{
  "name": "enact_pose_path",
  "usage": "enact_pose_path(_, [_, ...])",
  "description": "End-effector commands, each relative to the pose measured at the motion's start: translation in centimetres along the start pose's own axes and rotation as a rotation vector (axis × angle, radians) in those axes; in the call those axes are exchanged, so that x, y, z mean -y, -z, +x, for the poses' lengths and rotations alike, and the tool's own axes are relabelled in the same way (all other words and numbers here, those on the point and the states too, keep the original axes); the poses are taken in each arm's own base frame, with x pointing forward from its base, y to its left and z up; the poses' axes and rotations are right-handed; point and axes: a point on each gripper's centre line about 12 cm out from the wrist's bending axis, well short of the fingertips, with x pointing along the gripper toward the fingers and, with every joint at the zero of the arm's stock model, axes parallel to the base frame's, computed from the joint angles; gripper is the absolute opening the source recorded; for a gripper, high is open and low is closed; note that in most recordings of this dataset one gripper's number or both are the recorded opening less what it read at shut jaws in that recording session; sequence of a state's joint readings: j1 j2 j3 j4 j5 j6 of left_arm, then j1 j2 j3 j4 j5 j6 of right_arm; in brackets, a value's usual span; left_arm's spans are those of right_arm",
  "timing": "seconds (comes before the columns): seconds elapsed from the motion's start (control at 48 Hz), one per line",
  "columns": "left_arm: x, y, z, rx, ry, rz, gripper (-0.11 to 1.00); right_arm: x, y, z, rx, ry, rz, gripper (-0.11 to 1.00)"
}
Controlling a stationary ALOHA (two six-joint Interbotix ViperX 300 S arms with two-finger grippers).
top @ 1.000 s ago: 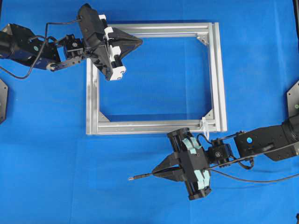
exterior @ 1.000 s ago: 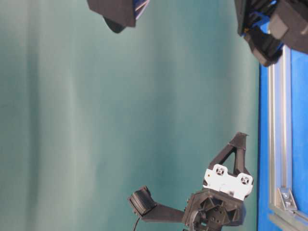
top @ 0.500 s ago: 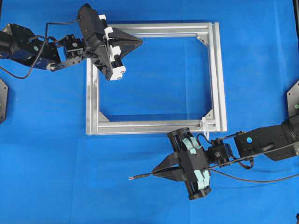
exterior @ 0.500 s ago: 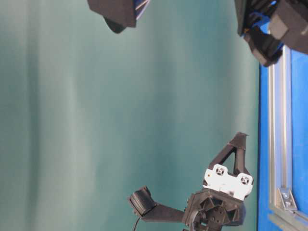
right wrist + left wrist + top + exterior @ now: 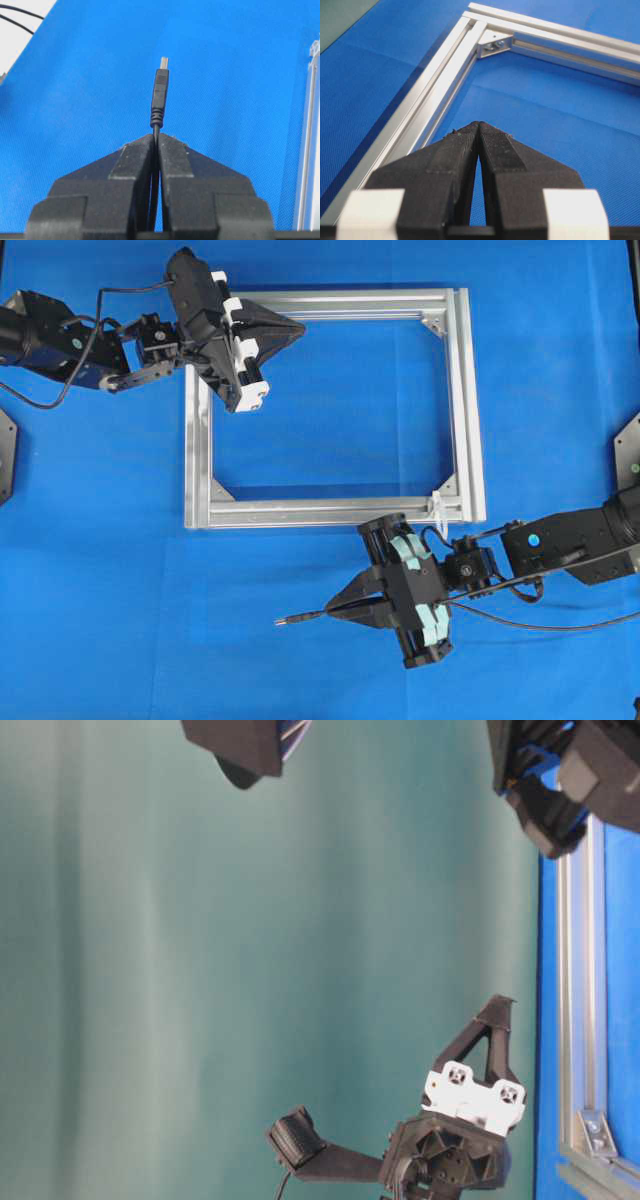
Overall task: Insert the wire through the string loop located on the right side.
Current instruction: 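Lift the cable and move the right gripper toward the white zip-tie loop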
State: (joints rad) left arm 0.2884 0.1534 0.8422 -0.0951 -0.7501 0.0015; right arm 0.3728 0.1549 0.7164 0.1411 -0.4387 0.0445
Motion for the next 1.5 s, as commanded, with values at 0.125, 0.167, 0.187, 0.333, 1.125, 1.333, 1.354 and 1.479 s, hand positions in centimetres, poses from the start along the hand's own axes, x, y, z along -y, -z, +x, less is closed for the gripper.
enact_pose_path(0.125, [0.0, -1.6, -0.1, 0.048, 0.002, -0.001, 0.00, -0.1, -1.5, -0.5, 0.046, -0.005, 0.002, -0.03])
enact_pose_path(0.167, [0.0, -1.6, -0.1, 0.048, 0.002, -0.001, 0.00, -0.1, -1.5, -0.5, 0.044, -0.004, 0.004, -0.03])
enact_pose_path(0.187, [0.0, -1.6, -0.1, 0.046, 0.001, -0.002, 0.00, -0.1, -1.5, -0.6, 0.046, -0.005, 0.002, -0.03])
enact_pose_path(0.333, [0.0, -1.6, -0.1, 0.049, 0.002, -0.001, 0.00, -0.1, -1.5, -0.5, 0.043, -0.005, 0.002, -0.03])
enact_pose_path(1.125, [-0.3, -1.4, -0.2, 0.043, -0.006, -0.003, 0.00, 0.8, 5.8, -12.3, -0.070, -0.019, 0.005, -0.03])
enact_pose_path(1.333, [-0.3, -1.5, -0.2, 0.045, -0.006, -0.004, 0.00, 1.3, 7.5, -15.8, -0.118, -0.021, 0.018, -0.03])
enact_pose_path(1.354, [-0.3, -1.5, -0.2, 0.045, -0.006, -0.004, 0.00, 1.3, 7.6, -16.0, -0.121, -0.022, 0.018, -0.03])
enact_pose_path(1.479, [-0.3, -1.4, -0.2, 0.042, -0.004, -0.004, 0.00, 1.4, 8.0, -17.3, -0.124, -0.027, 0.022, -0.03])
